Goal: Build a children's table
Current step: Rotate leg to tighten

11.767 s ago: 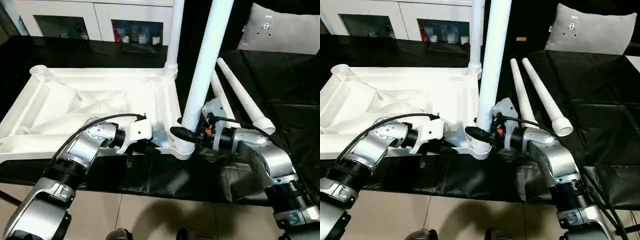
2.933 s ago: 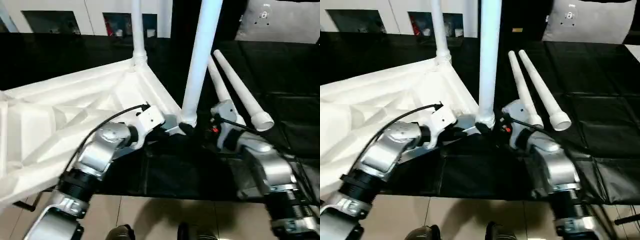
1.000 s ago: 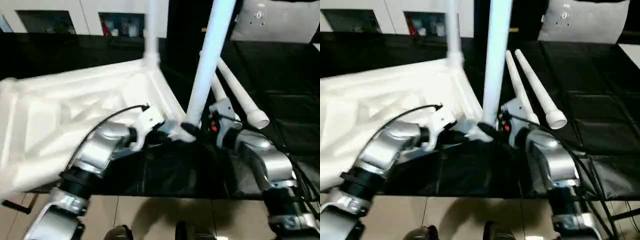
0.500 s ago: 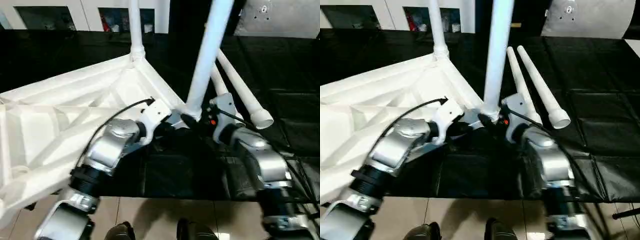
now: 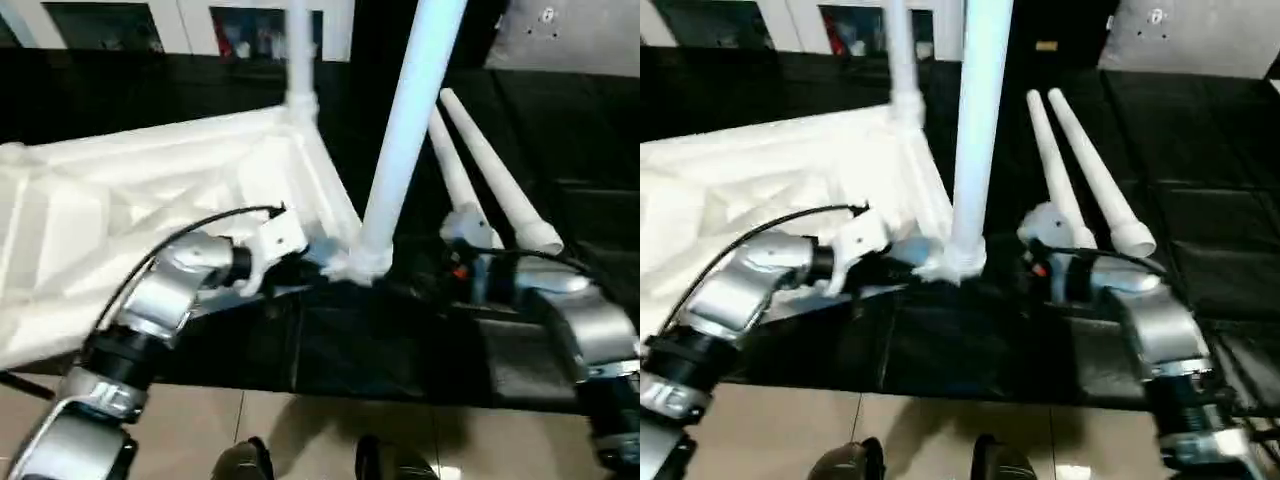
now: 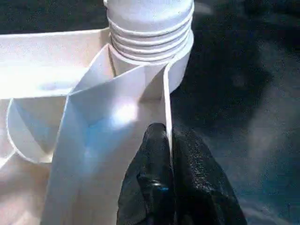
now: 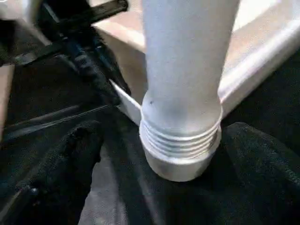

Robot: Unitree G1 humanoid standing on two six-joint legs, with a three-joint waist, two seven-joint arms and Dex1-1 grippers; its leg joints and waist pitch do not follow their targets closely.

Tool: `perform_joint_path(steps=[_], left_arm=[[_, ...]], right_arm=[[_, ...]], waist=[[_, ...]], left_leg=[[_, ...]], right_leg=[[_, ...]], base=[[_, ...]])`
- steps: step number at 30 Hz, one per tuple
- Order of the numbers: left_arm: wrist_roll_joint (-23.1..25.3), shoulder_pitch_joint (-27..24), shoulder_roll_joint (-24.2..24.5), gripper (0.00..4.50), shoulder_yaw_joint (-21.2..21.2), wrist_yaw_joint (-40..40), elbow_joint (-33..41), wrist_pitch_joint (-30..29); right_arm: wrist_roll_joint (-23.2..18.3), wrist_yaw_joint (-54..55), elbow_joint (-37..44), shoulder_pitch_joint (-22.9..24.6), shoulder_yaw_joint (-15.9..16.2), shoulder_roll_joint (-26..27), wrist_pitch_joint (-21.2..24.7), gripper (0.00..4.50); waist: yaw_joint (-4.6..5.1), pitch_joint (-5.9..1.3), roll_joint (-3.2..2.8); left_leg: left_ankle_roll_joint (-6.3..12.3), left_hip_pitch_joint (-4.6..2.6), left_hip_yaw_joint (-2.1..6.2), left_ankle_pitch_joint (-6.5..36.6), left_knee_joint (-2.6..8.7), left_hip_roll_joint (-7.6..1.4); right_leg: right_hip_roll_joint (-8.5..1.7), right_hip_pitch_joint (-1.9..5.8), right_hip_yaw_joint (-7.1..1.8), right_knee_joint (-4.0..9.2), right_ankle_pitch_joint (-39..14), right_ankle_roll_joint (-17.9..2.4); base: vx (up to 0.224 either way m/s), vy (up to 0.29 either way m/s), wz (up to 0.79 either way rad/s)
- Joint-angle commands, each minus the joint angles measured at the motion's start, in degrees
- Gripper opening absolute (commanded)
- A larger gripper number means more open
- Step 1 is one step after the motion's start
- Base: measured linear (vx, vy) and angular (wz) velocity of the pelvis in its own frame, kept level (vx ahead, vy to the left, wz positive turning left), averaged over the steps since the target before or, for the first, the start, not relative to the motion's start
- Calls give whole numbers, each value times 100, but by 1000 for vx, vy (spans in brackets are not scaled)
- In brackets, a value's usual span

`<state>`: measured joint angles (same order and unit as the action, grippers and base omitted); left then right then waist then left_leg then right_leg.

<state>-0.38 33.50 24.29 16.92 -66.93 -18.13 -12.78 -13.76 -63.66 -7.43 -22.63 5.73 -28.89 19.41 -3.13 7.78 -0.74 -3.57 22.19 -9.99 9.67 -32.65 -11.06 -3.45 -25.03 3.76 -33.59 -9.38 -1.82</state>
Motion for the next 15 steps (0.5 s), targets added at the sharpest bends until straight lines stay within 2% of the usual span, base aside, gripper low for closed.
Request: perform_joint_path(steps=[1, 4, 5, 6, 7, 12, 14, 15], left_arm=[[-217, 8, 86, 0, 236, -643, 99, 440], [-283, 8, 215, 0, 376, -1104, 77, 677], [-291, 9, 239, 0, 409, -1194, 70, 739], [-299, 12, 265, 0, 446, -1280, 81, 773], [-300, 16, 279, 0, 469, -1328, 87, 794], [-291, 76, 304, 0, 524, -1502, 2, 1004], [-291, 91, 303, 0, 526, -1522, -33, 1053], [-296, 99, 298, 0, 522, -1527, -55, 1077]], right_arm=[[7, -332, -2, -62, 161, -117, -267, 448], [178, -565, -142, -151, 350, -229, -640, 448], [198, -647, -156, -151, 405, -256, -713, 448], [196, -749, -163, -147, 463, -278, -735, 448], [202, -805, -170, -145, 499, -287, -774, 448], [49, -1095, -230, -150, 583, -266, -710, 411], [23, -1141, -240, -148, 603, -269, -725, 402], [2, -1178, -223, -134, 626, -273, -736, 376]], waist=[[3, -470, 76], [-50, -447, 74], [-61, -441, 71], [-68, -452, 135], [-87, -449, 100], [-102, -484, 152], [-102, -484, 151], [-108, -495, 160]], left_leg=[[981, -101, 11, 368, 255, -213], [722, -116, -1, 656, 264, -210], [688, -119, 4, 692, 268, -212], [646, -117, 0, 727, 270, -210], [613, -129, 5, 758, 274, -222], [627, -98, 8, 644, 256, -212], [631, -96, 9, 627, 255, -209], [651, -91, 4, 581, 244, -199]], right_leg=[[-418, 450, -280, 254, -365, -1563], [-434, 413, -306, 292, -942, -1422], [-435, 405, -304, 299, -1030, -1400], [-437, 415, -307, 296, -1164, -1345], [-443, 402, -310, 305, -1268, -1310], [-434, 425, -308, 264, -977, -1313], [-434, 427, -307, 260, -963, -1316], [-428, 432, -307, 254, -903, -1314]], base=[[0, 0, 0], [0, 0, 0], [0, 0, 0], [0, 0, 0], [0, 0, 0], [0, 0, 0], [0, 0, 0], [0, 0, 0]])
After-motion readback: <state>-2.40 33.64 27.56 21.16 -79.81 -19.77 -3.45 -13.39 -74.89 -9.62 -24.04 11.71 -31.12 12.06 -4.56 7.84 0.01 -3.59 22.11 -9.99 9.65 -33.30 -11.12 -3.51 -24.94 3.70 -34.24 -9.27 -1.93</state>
